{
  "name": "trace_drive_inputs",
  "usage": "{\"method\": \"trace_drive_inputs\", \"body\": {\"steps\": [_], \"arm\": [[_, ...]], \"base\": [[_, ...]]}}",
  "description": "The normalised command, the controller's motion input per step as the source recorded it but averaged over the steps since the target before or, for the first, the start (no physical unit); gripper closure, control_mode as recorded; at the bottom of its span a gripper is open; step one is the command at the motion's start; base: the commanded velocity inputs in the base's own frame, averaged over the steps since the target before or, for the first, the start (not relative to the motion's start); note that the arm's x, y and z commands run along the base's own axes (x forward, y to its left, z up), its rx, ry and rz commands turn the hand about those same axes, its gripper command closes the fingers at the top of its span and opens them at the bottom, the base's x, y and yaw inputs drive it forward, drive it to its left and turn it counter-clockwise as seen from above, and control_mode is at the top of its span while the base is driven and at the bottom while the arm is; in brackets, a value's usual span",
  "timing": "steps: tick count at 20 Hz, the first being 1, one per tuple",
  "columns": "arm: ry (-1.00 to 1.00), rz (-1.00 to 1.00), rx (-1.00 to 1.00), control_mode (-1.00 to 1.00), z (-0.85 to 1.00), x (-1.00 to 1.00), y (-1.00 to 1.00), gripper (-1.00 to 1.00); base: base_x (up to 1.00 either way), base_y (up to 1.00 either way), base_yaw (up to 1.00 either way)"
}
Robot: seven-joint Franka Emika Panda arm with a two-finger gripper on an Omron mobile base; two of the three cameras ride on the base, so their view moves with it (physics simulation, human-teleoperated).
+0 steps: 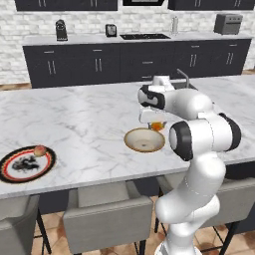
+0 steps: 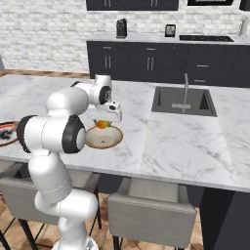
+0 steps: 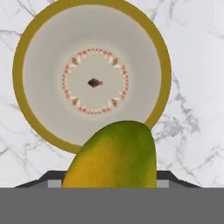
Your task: Take the fruits from the plate on the dining counter and place two fruits in each bowl.
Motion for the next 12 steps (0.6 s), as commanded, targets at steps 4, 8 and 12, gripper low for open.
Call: {"method": "trace_drive_inputs", "body": {"steps": [4, 8, 12], "arm": [[0.00, 0.02, 0.00, -1.00, -0.72, 0.53, 0.09, 1.00], [0.00, 0.04, 0.00, -1.00, -0.62, 0.26, 0.11, 1.00], [-0.03, 0.04, 0.00, -1.00, -0.45, 0.00, 0.11, 1.00]], "base": [[0.00, 0.00, 0.00], [0.00, 0.00, 0.00], [0.00, 0.00, 0.00]]}}
